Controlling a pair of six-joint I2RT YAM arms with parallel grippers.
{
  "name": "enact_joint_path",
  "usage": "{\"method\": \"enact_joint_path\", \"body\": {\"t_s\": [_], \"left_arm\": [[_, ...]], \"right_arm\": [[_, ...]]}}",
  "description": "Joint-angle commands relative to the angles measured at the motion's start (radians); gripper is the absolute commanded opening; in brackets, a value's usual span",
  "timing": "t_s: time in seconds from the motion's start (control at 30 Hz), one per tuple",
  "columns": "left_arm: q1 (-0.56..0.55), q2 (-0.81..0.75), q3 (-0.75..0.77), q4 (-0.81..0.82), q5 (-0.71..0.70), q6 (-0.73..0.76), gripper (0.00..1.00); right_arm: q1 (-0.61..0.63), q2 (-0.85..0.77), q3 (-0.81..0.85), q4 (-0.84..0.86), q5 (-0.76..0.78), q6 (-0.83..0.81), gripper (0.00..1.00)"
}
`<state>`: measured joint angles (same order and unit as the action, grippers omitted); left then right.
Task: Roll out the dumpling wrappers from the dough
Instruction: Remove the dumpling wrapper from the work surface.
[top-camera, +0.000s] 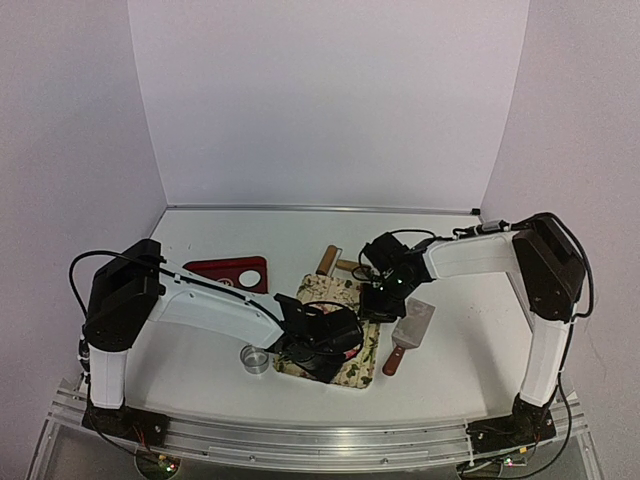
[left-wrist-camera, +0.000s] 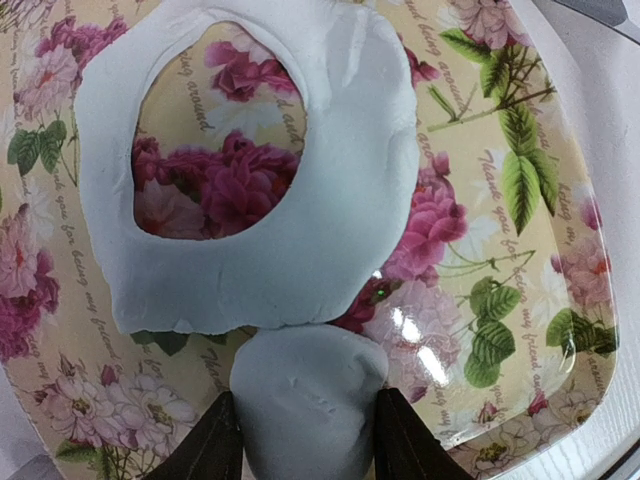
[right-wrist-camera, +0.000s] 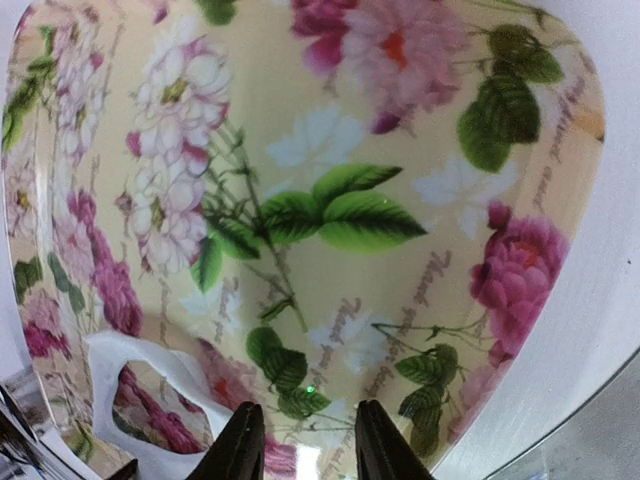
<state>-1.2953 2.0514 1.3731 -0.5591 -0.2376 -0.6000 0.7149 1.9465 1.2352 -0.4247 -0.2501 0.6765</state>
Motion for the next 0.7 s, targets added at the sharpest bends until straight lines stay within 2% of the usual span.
{"method": "enact_joint_path", "body": {"t_s": [0.0, 0.13, 0.33, 0.67], "left_arm": [[-0.004, 0.047, -0.048, -0.121, 0.078, 0.010, 0.44], [-0.004, 0.042, -0.062, -0.110, 0.085, 0.008, 0.43], [-0.004, 0.032, -0.064, -0.113, 0.076, 0.011, 0.43], [-0.004, 0.022, -0.072, -0.106, 0.068, 0.004, 0.43]], "right_arm": [[0.043, -0.054, 0.079, -0.126, 0.052, -0.092, 0.15], [0.091, -0.036, 0.150, -0.215, 0.126, -0.140, 0.23], [0.128, 0.054, 0.239, -0.327, 0.225, -0.167, 0.23], [0.158, 0.130, 0.276, -0.345, 0.154, -0.181, 0.32]]}}
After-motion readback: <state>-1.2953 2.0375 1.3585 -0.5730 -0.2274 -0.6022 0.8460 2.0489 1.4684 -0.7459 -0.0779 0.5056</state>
